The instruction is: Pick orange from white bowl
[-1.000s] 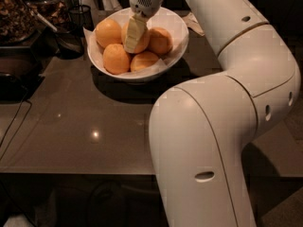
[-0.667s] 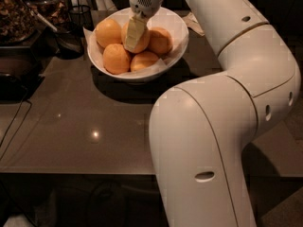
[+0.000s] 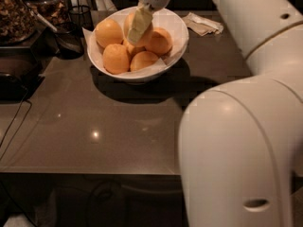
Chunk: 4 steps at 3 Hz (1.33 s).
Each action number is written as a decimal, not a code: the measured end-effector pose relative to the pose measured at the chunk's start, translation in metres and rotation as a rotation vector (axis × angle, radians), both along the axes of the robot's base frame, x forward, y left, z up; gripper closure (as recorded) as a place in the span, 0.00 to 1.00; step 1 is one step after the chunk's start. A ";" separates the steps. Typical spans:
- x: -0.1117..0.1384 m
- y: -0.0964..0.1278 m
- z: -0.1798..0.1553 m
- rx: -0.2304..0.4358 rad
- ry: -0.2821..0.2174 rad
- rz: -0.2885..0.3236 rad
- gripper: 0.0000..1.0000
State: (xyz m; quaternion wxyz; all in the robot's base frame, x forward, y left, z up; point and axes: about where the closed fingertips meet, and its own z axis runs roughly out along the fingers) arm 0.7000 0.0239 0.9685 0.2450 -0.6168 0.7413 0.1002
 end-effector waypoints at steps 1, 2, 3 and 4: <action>-0.036 -0.017 0.035 0.108 -0.053 0.015 1.00; -0.076 -0.026 0.060 0.162 -0.089 0.032 1.00; -0.116 -0.030 0.081 0.171 -0.122 0.062 1.00; -0.176 -0.030 0.107 0.172 -0.167 0.106 1.00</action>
Offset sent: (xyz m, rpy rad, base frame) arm -0.1335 -0.0424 0.0900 0.2284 -0.1367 0.0473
